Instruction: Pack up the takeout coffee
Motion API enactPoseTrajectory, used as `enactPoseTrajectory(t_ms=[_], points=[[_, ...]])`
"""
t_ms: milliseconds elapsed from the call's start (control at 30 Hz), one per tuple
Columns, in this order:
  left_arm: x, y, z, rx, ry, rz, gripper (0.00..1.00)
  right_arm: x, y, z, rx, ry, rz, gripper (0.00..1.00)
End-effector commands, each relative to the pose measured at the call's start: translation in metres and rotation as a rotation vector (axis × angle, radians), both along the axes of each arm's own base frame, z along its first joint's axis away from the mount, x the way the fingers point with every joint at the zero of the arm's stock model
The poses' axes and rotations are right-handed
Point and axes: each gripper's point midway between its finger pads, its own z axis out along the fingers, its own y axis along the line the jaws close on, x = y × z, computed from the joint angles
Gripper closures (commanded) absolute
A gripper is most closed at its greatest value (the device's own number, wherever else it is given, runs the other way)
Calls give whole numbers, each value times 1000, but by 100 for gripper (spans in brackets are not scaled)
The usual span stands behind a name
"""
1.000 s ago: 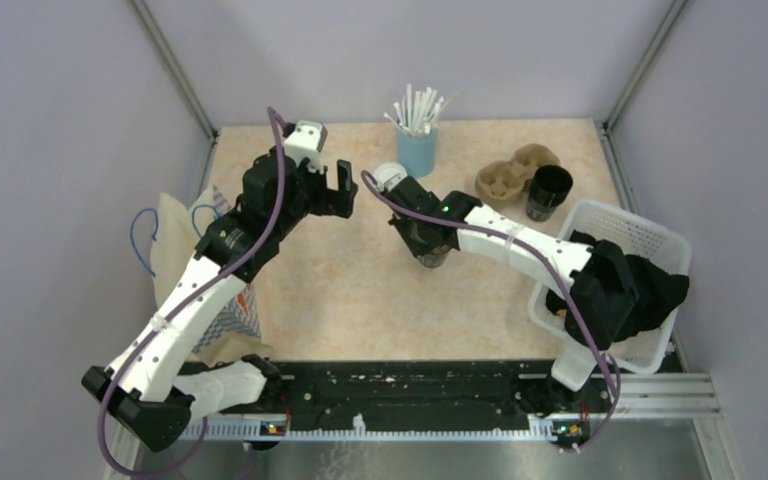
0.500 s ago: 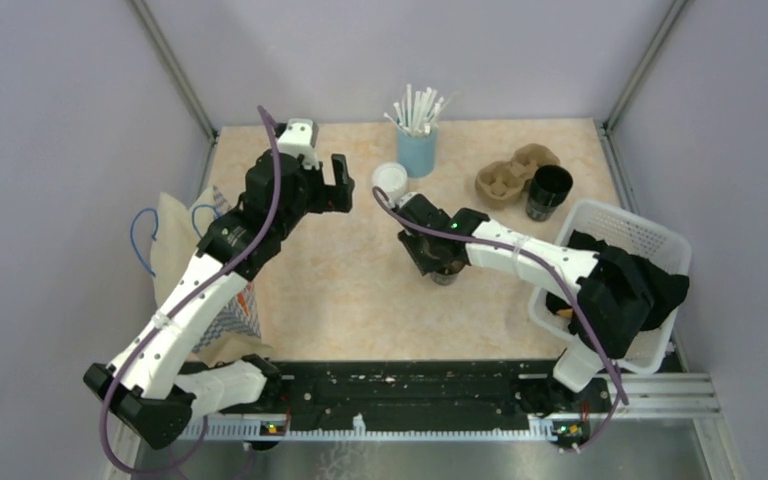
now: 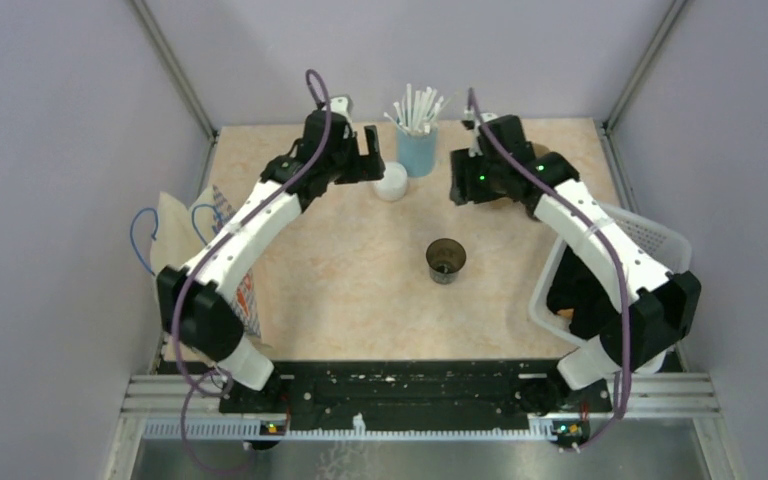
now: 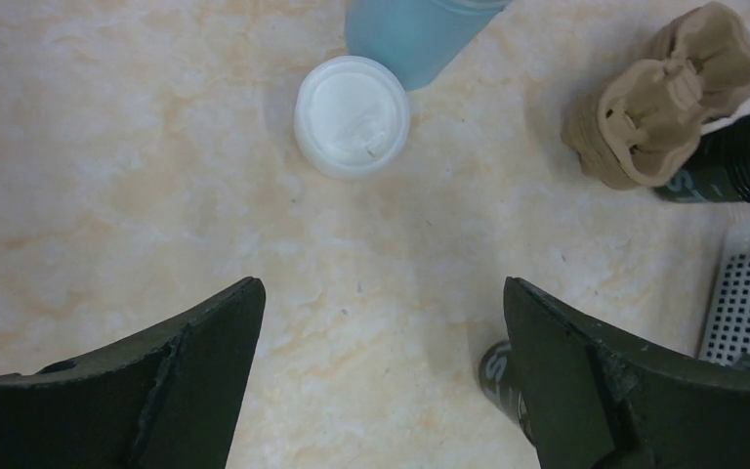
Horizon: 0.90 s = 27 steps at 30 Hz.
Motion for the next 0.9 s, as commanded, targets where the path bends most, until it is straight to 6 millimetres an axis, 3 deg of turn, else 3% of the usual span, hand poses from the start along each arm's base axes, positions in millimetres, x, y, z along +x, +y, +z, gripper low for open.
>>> enactPoseTrajectory(t_ms=[0,200,333,433,600,867], points=[[41,-22,-43,-20,135,-1,3,9,-21,-17,128,118,-35,46],[94,-32,-90,84,190,33,16,24,-31,-34,159,179,-68,48],[117,-27,-125,122,247,79,26,18,-47,-43,121,166,-84,48],[134,-17,-140,126,264,124,34,14,-51,-44,105,151,-80,48],[150,-3,-158,122,299,160,44,14,-54,-42,92,127,-75,48],[160,-11,-174,113,315,127,71,14,-53,-40,97,119,-64,48]])
